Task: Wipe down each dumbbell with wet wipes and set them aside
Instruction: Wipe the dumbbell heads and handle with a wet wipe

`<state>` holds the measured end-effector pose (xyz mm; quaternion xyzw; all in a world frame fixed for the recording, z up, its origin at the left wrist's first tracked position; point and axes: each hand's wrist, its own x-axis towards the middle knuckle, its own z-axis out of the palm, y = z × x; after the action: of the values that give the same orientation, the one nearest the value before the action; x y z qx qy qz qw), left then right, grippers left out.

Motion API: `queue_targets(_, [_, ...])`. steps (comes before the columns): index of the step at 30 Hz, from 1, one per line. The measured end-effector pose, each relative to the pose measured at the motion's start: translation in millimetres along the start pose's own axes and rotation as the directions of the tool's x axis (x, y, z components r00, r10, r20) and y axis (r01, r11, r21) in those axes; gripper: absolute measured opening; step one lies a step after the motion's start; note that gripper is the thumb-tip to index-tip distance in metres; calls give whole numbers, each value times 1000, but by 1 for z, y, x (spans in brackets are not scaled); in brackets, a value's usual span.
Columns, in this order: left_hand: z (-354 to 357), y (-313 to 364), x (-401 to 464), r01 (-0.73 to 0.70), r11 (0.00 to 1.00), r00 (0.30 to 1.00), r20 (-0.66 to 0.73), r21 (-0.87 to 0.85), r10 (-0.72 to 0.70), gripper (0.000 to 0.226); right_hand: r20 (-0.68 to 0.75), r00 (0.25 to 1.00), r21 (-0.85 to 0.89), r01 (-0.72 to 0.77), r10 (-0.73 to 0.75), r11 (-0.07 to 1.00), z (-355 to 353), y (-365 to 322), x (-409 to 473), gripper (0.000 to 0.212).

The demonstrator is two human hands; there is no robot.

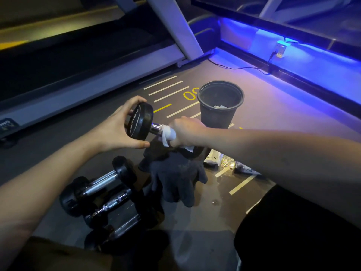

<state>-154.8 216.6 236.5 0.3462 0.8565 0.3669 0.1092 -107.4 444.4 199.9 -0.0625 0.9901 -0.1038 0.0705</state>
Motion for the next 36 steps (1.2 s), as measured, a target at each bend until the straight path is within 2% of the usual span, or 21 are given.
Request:
queue_targets(7, [-1,-2,3,-11,996,1000,-2,85,11,104,-73,997,38,34,-31,999,3,-6,1,25])
queue_targets(15, [2,6,8,-32,990,999,-5,141,33,109,-181,983,258,77,-30,963,-13,-32,5,28])
queue_targets(17, [4,9,9,-32,989,999,-5,142,33,109,-184,982,260,86,-38,962,-14,-31,6,29])
queue_targets(21, [3,8,9,-19,992,1000,1,124,19,108,-90,996,172,24,-9,985,-11,-19,9,27])
queue_targets(22, [3,7,8,-15,993,1000,3,116,15,108,-72,997,138,19,-9,990,-10,-16,9,32])
queue_targets(28, [1,-1,2,-4,999,1000,14,45,3,105,20,993,-184,121,-120,975,-5,15,2,31])
queue_targets(31, [1,-4,-3,13,999,1000,15,35,-14,106,101,990,-218,119,-99,969,-3,33,4,57])
queue_targets(35, [0,-4,-3,8,998,1000,27,63,-10,107,259,962,-176,137,-88,975,-13,47,3,83])
queue_targets(36, [0,-4,-2,3,998,1000,28,68,-5,107,298,948,-118,148,-108,982,-19,51,1,88])
